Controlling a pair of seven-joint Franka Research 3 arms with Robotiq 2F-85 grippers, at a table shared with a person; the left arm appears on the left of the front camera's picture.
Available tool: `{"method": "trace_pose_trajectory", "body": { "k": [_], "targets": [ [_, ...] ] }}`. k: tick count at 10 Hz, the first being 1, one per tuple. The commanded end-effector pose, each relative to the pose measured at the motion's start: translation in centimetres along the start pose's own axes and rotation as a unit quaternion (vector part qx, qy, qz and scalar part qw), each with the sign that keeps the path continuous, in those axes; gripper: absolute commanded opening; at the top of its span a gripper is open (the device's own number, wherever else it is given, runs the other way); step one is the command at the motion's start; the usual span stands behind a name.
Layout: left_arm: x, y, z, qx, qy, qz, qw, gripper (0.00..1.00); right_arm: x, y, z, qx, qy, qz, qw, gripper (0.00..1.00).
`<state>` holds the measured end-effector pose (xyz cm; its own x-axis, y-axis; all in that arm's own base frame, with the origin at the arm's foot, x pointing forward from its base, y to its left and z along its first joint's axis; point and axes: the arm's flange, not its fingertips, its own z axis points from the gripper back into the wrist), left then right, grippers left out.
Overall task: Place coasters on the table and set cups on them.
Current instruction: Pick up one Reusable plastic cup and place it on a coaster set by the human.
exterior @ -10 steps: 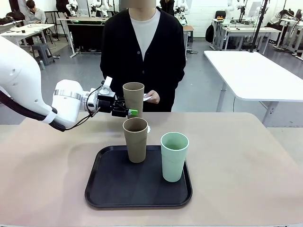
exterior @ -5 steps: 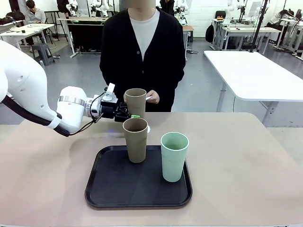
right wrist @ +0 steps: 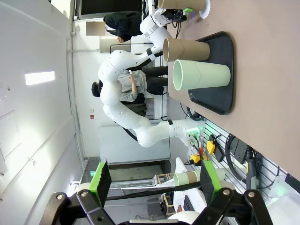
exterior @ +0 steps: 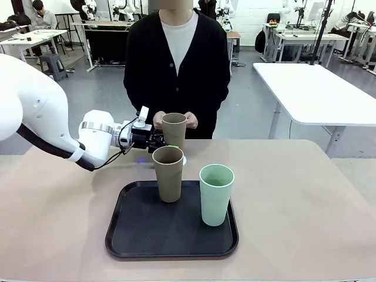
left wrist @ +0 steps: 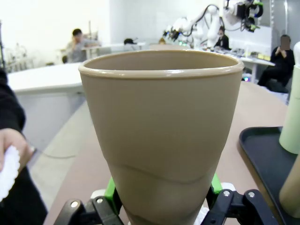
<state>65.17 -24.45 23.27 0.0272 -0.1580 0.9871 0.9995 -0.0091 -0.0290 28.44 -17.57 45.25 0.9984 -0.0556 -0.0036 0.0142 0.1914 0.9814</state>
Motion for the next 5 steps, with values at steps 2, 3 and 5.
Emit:
{"method": "trace_pose_trajectory", "body": {
  "k": [2,3,5],
  "targets": [
    [-0.4,1.0,-1.0,0.002,0.006,0.004,1.0,0.82,0.0,0.1,0.0,0.003,0.001,0.002,1.0,1.0],
    [-0.3,0.6,-0.9,0.0,0.007,0.003,1.0,0.82,0.0,0.1,0.0,0.003,0.001,0.002,1.0,1.0],
    [0.3,-0.2,-0.5,-0.003,0.007,0.0,1.0,0.82,0.0,0.1,0.0,0.003,0.001,0.002,1.0,1.0]
  ]
}}
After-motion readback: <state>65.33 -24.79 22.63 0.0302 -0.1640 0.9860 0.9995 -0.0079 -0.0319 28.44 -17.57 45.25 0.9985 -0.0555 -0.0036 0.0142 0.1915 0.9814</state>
